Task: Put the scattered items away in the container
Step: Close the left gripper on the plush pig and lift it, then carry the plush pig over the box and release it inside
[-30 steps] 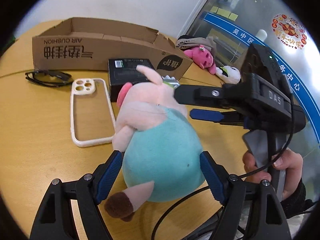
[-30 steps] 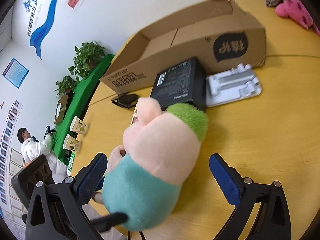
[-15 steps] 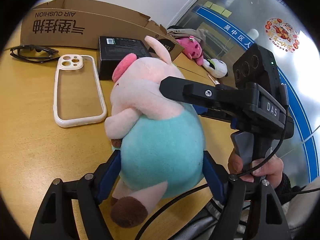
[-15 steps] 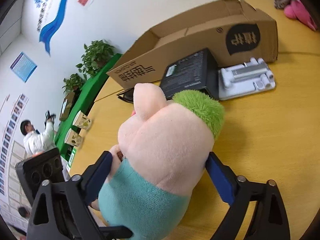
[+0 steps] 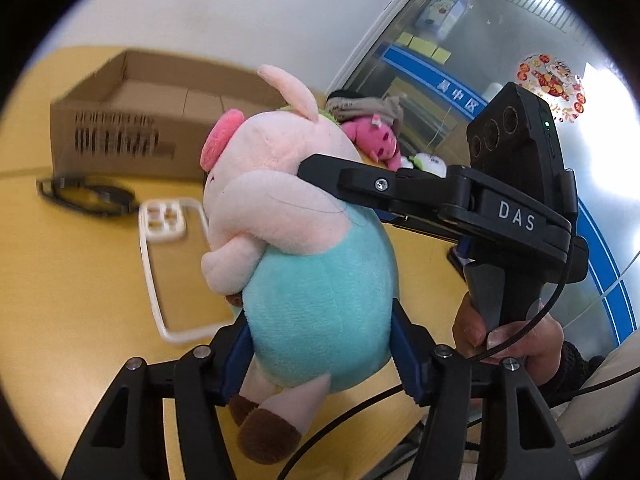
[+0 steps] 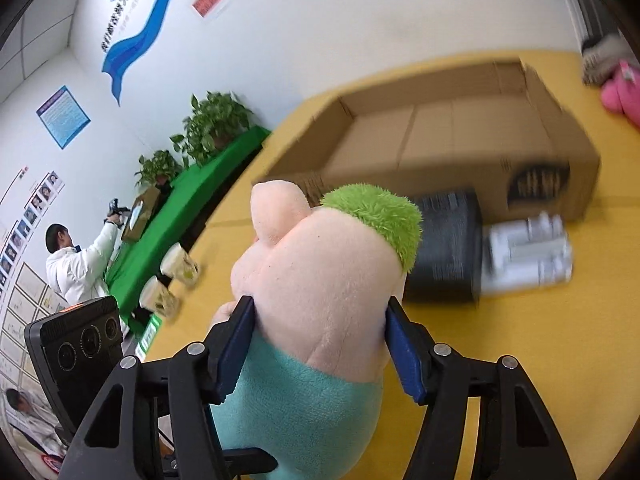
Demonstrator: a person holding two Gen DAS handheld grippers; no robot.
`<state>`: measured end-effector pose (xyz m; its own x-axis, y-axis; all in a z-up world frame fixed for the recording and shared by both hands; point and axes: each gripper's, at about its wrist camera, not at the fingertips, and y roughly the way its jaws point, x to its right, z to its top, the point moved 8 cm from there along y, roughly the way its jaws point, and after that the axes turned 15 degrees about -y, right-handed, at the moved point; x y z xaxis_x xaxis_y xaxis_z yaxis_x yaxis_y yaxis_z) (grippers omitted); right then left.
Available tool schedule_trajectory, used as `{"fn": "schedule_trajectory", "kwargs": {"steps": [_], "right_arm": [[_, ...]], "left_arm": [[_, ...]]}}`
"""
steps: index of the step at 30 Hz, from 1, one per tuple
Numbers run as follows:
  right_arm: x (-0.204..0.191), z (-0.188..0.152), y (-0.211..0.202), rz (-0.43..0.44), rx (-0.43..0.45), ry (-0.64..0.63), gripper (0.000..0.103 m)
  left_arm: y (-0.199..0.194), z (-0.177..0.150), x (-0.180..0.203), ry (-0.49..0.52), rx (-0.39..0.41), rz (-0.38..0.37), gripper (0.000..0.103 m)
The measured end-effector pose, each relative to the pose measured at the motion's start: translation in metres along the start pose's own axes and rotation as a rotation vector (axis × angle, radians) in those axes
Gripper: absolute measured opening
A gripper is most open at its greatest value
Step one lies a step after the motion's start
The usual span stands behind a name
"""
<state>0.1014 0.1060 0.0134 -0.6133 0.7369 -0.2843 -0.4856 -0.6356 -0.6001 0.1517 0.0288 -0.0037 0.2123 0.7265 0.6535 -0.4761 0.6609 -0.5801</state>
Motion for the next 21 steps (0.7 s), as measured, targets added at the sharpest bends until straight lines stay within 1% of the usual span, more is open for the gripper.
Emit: {"fn": "schedule_trajectory", "kwargs": {"steps": [2, 4, 6, 7, 11, 12, 15, 18, 19, 21], "right_arm": [[-0.002, 0.025, -0.006, -0.009, 0.029, -0.032, 0.068], [-0.006, 0.064, -0.014, -0.024, 0.077, -0.089, 0.068], [-0.007, 0.098, -0.022, -0.037, 0.121, -0.131, 0.068], [-0.009, 0.112, -0.024, -0.043, 0.136, -0.149, 0.068], [-0.016, 0.179, -0.034, -0.066, 0.207, -0.238, 0.068], [-0.019, 0.202, -0.035, -0.069, 0.224, -0.261, 0.068], [-0.031, 0.254, -0.041, -0.082, 0.282, -0.328, 0.068], [-0.039, 0.31, -0.048, -0.083, 0.336, -0.376, 0.068], [-0.041, 0.325, -0.049, -0.081, 0.348, -0.386, 0.068], [-0.042, 0.349, -0.051, -0.09, 0.364, -0.408, 0.068]], "left_arm": [[-0.008, 0.025, 0.008, 0.033, 0.041, -0.011, 0.061], [-0.019, 0.058, 0.018, 0.082, 0.095, -0.022, 0.061], [-0.024, 0.087, 0.028, 0.105, 0.133, -0.037, 0.061], [-0.029, 0.107, 0.033, 0.128, 0.162, -0.044, 0.061], [-0.045, 0.169, 0.05, 0.195, 0.247, -0.041, 0.061], [-0.05, 0.185, 0.054, 0.213, 0.272, -0.036, 0.061], [-0.07, 0.243, 0.067, 0.26, 0.343, -0.036, 0.061], [-0.084, 0.288, 0.079, 0.3, 0.395, -0.023, 0.061], [-0.091, 0.295, 0.078, 0.307, 0.404, -0.024, 0.061], [-0.095, 0.322, 0.083, 0.318, 0.415, -0.032, 0.061]]}}
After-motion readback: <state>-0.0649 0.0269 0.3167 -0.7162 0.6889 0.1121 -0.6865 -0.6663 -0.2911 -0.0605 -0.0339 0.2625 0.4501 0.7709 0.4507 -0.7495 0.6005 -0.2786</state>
